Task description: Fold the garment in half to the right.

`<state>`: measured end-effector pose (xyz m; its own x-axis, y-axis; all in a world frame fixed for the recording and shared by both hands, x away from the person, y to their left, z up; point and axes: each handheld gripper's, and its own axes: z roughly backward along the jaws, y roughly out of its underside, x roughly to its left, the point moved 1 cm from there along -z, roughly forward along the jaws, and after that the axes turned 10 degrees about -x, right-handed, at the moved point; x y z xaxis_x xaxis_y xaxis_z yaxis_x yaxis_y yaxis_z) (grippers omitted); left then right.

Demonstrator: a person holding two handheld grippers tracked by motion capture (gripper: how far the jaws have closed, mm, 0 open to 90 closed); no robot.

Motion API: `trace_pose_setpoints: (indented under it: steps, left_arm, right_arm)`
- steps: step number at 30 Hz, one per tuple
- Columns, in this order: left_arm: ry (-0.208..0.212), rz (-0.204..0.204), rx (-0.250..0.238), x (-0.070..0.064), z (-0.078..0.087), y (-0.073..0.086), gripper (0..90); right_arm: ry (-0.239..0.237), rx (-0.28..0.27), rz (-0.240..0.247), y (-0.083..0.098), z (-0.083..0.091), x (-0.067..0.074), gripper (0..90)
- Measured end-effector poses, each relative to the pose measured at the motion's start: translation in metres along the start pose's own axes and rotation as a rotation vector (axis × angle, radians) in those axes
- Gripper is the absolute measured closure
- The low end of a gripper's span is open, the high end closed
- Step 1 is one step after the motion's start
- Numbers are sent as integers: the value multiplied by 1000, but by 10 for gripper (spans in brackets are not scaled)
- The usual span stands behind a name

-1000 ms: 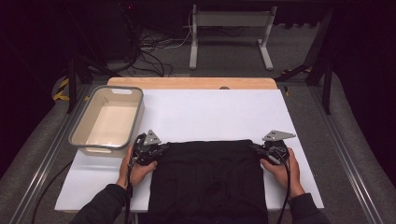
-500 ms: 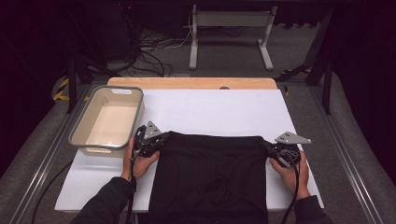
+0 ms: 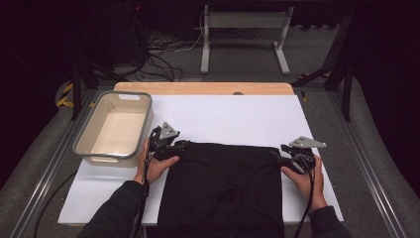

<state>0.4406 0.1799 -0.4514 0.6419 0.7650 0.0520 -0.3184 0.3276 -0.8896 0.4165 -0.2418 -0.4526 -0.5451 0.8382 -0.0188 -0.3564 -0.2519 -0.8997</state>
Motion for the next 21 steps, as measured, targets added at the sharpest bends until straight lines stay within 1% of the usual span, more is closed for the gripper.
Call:
trace_pose_setpoints:
  steps: [1,2,3,4,5,6,7,8,9,10,11,12,13,14,15,16,17,18,19,20,21]
  left_arm:
    - [7,11,9,0,-3,1,387]
    - [-10,4,34,2,-8,2,371]
    - [-13,14,49,2,-11,3,356]
    - [-13,14,49,2,-11,3,342]
    - [-6,38,85,6,-16,5,321]
    - [-7,46,100,7,-17,6,307]
    - [4,53,114,8,-18,7,298]
    - [21,62,132,9,-19,8,297]
    - [33,68,132,8,-18,8,302]
    - [46,66,133,6,-17,8,345]
    - [55,63,132,5,-17,8,391]
    - [74,54,135,5,-16,8,451]
    - [78,53,135,4,-15,8,519]
    - [97,51,134,4,-14,7,586]
    - [121,61,128,3,-14,7,711]
    - [107,55,129,3,-14,7,806]
    - [98,52,130,2,-15,6,833]
    - [72,37,121,1,-16,4,846]
    - [56,47,111,1,-16,2,852]
    - [43,53,106,1,-17,1,857]
    - [25,53,95,2,-18,-3,859]
  right_arm:
    - [-21,7,11,-2,-5,0,384]
    - [-22,15,18,-2,-8,1,376]
    - [-25,44,31,-2,-15,1,350]
    - [-25,44,31,-2,-15,1,350]
    - [-29,120,43,-2,-25,1,307]
    - [-30,128,38,-2,-26,0,304]
    - [-34,122,36,-3,-27,-1,305]
    - [-31,129,26,-3,-27,-1,302]
    - [-38,141,8,-2,-28,-3,305]
    - [-42,141,2,-2,-28,-3,344]
    - [-62,138,8,-2,-26,-2,430]
    - [-75,136,15,-2,-25,-1,494]
    - [-81,134,7,-2,-24,1,584]
    - [-95,135,4,-2,-23,2,657]
    - [-113,134,2,-2,-23,3,738]
    - [-131,133,-9,-2,-23,3,807]
    - [-134,134,-14,-2,-23,2,818]
    - [-134,136,-13,-3,-23,2,825]
    - [-125,139,2,-5,-24,2,829]
    - [-100,137,13,-7,-25,3,832]
    - [-89,126,22,-9,-26,3,833]
